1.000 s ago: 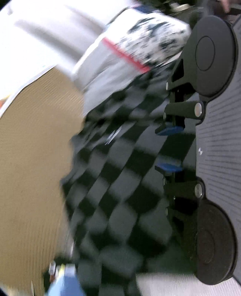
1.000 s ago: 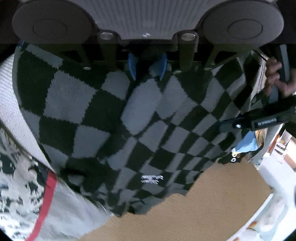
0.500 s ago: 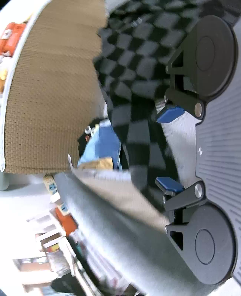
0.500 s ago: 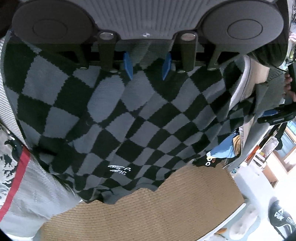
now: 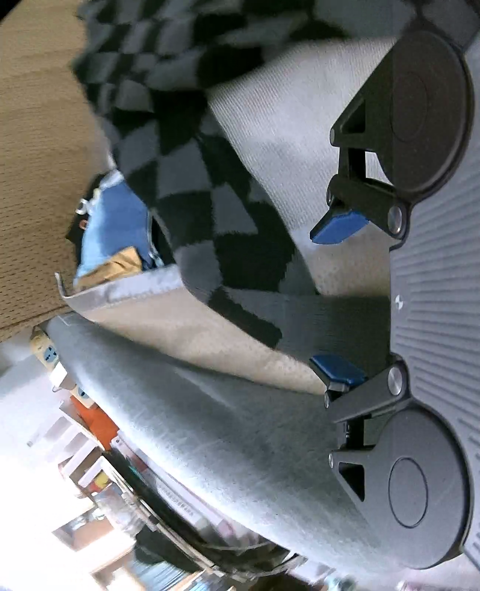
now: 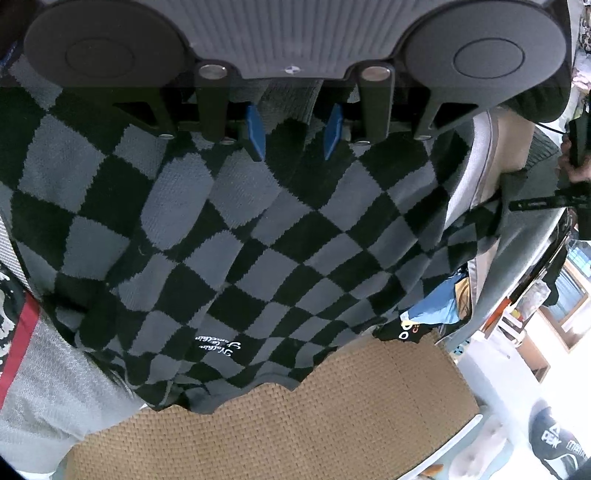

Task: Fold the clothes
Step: 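Move the left gripper to the other sleeve cuff and grasp it, then lift the second sleeve and fold it across the sweater body with the left gripper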

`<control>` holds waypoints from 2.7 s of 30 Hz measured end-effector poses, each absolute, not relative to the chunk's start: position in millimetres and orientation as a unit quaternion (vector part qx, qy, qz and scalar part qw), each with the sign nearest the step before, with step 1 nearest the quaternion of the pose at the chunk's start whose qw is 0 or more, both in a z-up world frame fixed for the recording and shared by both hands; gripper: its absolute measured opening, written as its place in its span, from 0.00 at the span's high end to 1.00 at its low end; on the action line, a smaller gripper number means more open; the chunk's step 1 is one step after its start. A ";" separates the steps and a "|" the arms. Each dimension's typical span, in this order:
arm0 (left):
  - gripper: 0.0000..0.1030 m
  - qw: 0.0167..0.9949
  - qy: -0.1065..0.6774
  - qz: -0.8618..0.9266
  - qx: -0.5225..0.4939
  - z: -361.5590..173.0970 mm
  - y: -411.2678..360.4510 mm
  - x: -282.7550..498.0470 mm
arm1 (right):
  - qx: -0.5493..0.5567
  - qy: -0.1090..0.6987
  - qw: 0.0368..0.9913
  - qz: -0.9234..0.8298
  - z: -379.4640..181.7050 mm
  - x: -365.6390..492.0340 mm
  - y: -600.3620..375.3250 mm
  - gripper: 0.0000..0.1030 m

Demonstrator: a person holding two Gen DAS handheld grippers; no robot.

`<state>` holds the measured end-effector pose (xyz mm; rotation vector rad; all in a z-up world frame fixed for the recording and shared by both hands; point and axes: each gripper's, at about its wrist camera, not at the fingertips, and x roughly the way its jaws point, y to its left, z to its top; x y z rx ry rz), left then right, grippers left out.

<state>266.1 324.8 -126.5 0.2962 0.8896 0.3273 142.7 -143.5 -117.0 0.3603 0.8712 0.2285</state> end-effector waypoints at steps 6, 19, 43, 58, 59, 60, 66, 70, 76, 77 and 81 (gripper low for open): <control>0.41 0.860 0.435 0.165 0.212 -158.5 329.4 275.6 | 0.164 0.424 0.883 0.117 -117.9 143.8 -134.8 0.62; 0.93 0.914 0.376 0.136 0.076 -115.5 364.6 246.1 | 0.151 0.446 0.873 0.128 -129.5 144.6 -133.1 0.62; 0.93 0.885 0.233 -0.277 -0.293 50.4 214.4 236.0 | 0.193 0.446 0.869 0.094 -126.8 138.3 -164.0 0.62; 0.93 0.771 0.401 -0.429 -0.245 -86.4 4.5 256.3 | 0.228 0.446 0.865 0.018 -129.2 129.1 -211.7 0.62; 0.93 0.772 0.408 -0.430 -0.229 -91.4 -1.1 257.3 | 0.232 0.447 0.864 0.011 -131.4 128.0 -215.9 0.62; 0.93 0.769 0.416 -0.429 -0.224 -96.7 -3.9 259.3 | 0.234 0.449 0.862 0.004 -132.9 126.8 -219.6 0.62; 0.93 0.766 0.413 -0.445 -0.210 -107.2 -13.5 242.3 | 0.234 0.450 0.862 -0.020 -136.8 120.0 -233.1 0.62; 0.93 0.781 0.406 -0.441 -0.174 -104.7 -22.3 238.9 | 0.218 0.439 0.871 -0.019 -132.1 119.0 -229.7 0.62; 0.93 0.795 0.412 -0.430 -0.116 -116.9 -43.2 238.9 | 0.200 0.434 0.878 -0.022 -127.9 121.0 -227.1 0.62; 0.93 0.797 0.412 -0.429 -0.109 -119.4 -46.2 238.5 | 0.200 0.434 0.878 -0.023 -127.3 120.6 -227.6 0.62; 0.93 0.791 0.429 -0.427 -0.086 -138.0 -53.2 240.0 | 0.199 0.434 0.878 -0.032 -125.4 114.7 -230.3 0.62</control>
